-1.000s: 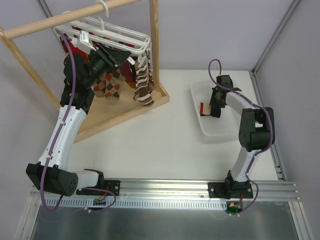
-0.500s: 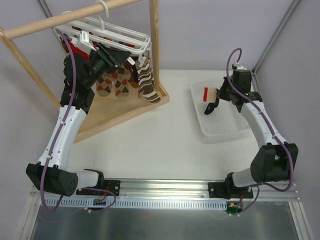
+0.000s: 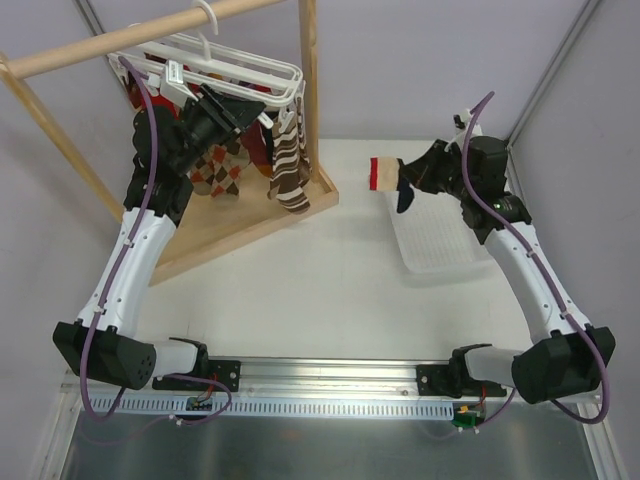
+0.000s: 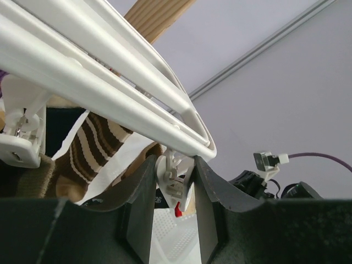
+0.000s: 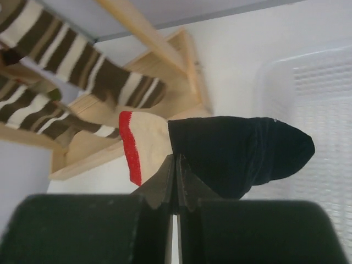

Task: Clip the socks to the hanger
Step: Pick up the sock from the bin, then clamp the sock onto the hanger.

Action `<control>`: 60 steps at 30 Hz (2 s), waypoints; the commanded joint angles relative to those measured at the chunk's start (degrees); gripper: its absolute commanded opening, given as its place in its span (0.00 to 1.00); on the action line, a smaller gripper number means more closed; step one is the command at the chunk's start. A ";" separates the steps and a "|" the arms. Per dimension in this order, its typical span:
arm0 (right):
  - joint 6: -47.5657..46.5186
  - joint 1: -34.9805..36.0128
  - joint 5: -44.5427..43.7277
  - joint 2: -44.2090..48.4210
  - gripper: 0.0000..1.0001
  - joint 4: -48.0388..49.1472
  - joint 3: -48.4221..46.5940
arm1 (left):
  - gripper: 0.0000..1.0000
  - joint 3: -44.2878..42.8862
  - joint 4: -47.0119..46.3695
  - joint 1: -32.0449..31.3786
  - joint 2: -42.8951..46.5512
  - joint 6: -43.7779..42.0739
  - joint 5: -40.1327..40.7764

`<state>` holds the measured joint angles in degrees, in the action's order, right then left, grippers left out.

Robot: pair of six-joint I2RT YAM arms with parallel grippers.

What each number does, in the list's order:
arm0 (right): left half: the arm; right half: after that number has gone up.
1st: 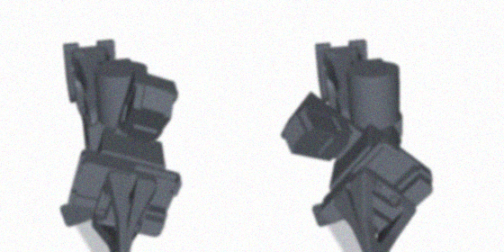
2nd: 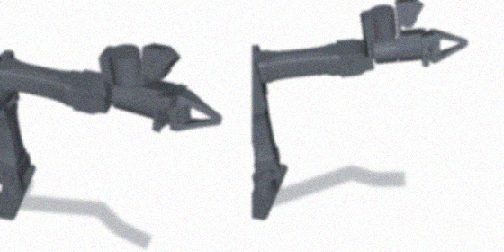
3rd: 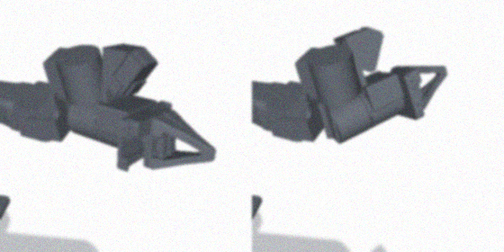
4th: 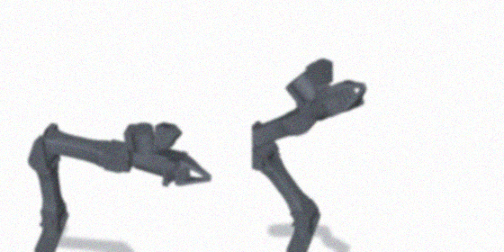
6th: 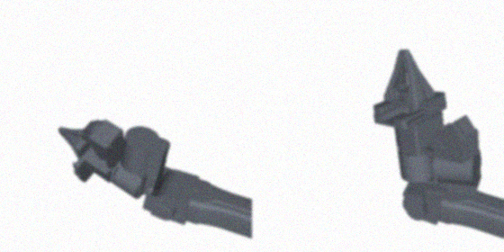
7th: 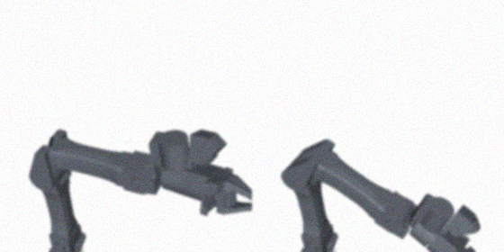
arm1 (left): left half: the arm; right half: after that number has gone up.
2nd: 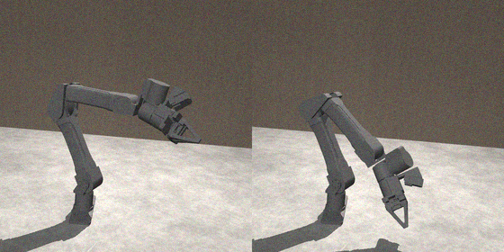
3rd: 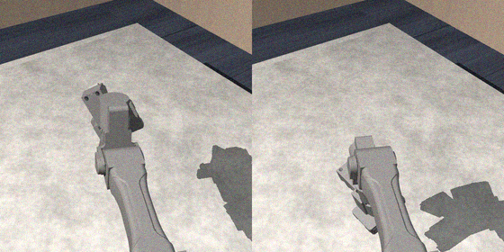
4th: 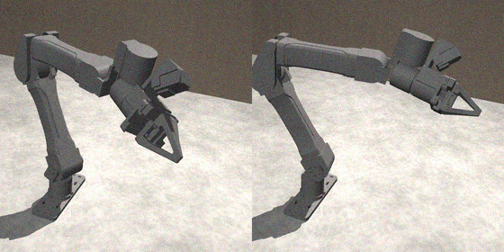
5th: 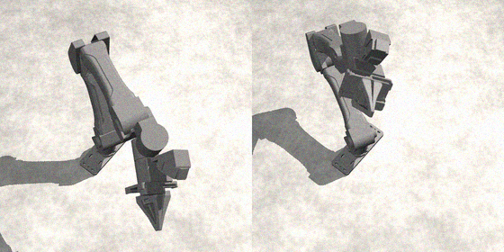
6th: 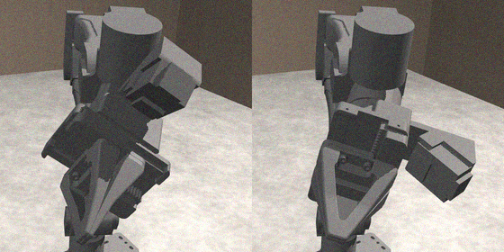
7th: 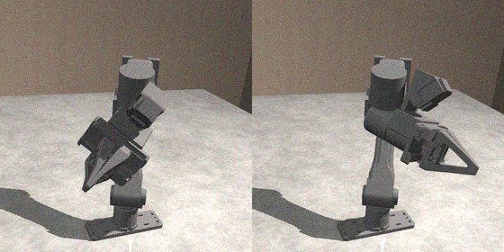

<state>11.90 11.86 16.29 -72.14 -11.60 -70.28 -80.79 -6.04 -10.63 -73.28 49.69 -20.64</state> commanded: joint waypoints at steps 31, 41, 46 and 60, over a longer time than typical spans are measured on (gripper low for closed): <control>40.04 24.62 -2.93 -11.00 0.01 41.12 -7.93 | 0.00 -2.00 -4.50 -10.90 3.22 -13.39 23.81; 42.42 26.37 -4.25 -16.10 0.01 44.46 -10.66 | 0.00 -2.53 -4.77 -11.78 2.96 -14.80 25.12; 42.33 26.99 -4.08 -15.67 0.01 44.47 -10.41 | 0.00 -3.23 -4.77 -12.13 1.82 -15.85 25.65; 45.31 27.87 -7.41 -15.40 0.01 48.33 -5.75 | 0.00 -5.07 -4.85 -12.48 -0.11 -17.17 26.88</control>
<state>54.83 39.33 11.33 -88.99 30.96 -77.14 -82.91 -7.73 -22.57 -73.30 33.80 5.17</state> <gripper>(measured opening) 0.015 0.282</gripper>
